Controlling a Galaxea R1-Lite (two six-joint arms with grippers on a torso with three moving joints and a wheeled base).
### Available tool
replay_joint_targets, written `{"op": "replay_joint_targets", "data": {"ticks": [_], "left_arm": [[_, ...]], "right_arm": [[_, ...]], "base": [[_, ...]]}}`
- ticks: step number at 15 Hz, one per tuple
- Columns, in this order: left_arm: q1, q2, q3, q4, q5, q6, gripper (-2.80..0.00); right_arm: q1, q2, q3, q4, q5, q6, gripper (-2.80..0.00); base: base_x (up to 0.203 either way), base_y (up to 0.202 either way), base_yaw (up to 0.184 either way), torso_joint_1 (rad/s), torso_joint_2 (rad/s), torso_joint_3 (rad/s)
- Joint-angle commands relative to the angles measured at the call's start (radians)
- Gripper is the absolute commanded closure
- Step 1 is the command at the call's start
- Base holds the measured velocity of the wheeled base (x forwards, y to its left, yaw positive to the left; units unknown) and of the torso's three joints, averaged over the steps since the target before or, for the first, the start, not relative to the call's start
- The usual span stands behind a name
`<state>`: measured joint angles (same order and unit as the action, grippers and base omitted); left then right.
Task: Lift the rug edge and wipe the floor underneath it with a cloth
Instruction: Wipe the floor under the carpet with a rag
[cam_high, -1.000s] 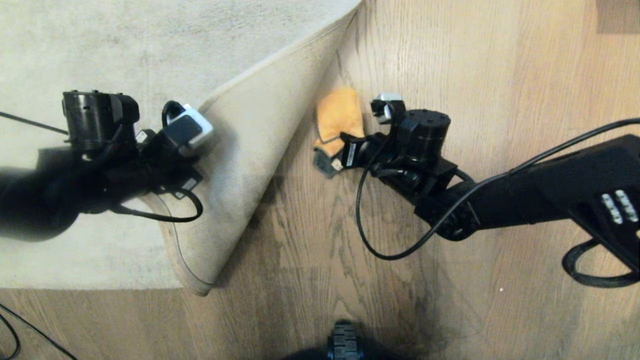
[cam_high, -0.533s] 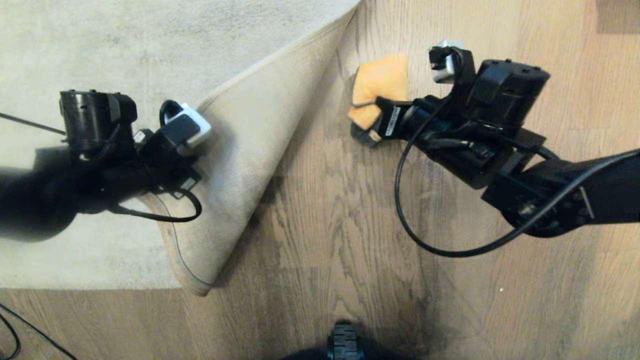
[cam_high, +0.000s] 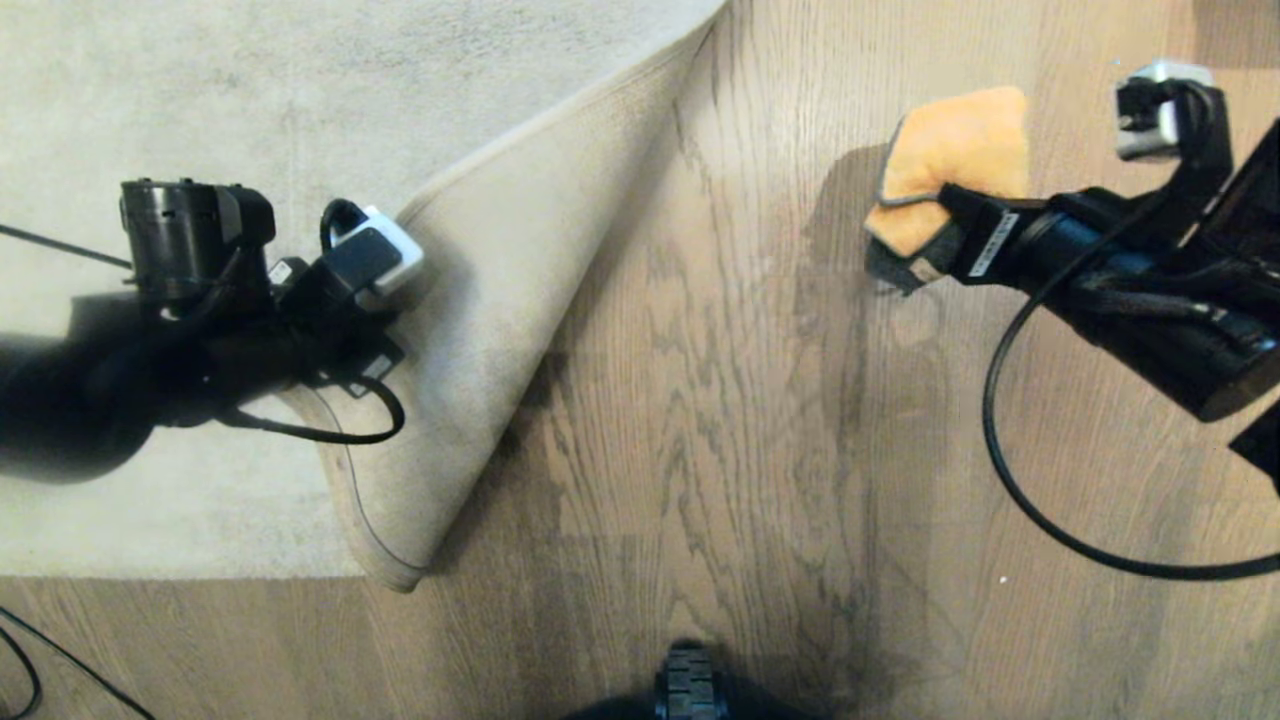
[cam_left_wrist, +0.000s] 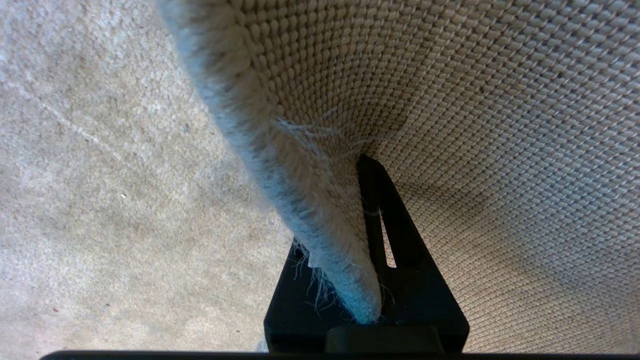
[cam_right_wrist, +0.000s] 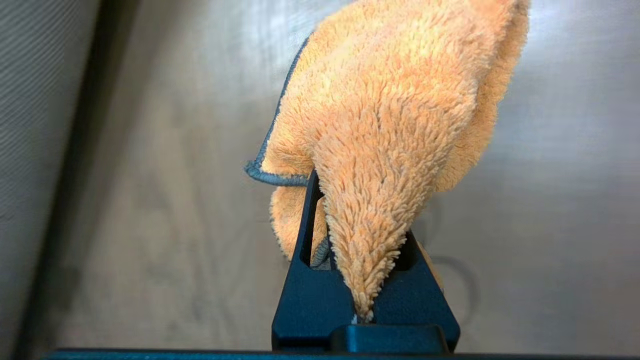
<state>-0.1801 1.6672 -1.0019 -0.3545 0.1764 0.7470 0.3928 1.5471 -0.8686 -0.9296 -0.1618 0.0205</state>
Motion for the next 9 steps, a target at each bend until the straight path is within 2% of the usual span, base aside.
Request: {"op": "replay_joint_targets", "data": {"ticks": [1,5,9], "left_arm": [[-0.001,-0.001,-0.001,-0.003,0.000,0.006,0.00],[-0.012,-0.002,0.002,-0.003,0.002,0.006,0.00],[-0.032,0.000,0.002,-0.003,0.003,0.006,0.00]], "right_arm": [[-0.073,-0.098,0.122,-0.070,0.002,0.000,0.00],[-0.187,-0.209,0.354,-0.178,0.006,-0.001,0.00],[-0.279,-0.388,0.551,-0.203,0.006,-0.007,0.00]], "base": [[0.000,0.000,0.000,0.000,0.00,0.000],[0.000,0.000,0.000,0.000,0.00,0.000],[0.000,0.000,0.000,0.000,0.00,0.000]]}}
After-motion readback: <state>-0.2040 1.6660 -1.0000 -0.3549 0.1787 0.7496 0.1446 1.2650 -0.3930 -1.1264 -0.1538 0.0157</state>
